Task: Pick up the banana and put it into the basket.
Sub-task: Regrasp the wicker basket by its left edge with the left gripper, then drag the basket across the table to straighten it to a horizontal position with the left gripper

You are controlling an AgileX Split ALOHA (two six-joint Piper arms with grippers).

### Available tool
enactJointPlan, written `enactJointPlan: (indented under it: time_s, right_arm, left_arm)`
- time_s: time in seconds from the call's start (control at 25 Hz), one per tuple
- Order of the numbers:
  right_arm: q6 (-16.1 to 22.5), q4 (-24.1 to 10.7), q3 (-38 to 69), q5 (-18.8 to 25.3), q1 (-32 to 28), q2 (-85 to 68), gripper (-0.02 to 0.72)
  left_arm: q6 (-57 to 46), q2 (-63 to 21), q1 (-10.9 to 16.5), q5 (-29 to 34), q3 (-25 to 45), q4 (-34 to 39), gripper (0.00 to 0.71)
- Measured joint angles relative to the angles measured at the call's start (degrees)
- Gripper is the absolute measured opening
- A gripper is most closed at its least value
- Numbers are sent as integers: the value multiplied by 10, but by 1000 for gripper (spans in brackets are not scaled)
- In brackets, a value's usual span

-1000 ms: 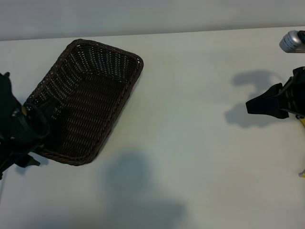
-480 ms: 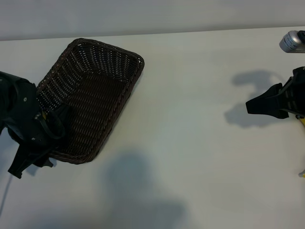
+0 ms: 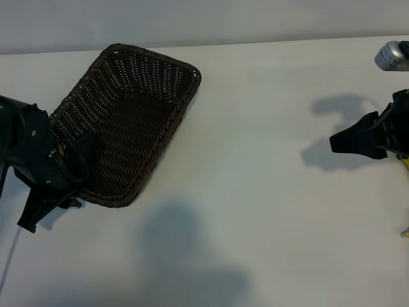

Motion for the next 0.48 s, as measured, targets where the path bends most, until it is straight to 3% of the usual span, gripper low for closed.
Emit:
enactJointPlan:
  time_s: [0.48]
  right_arm:
    - [0, 0, 0, 0, 0, 0, 437]
  left_arm:
    - [92, 0, 0, -4, -34, -17, 207]
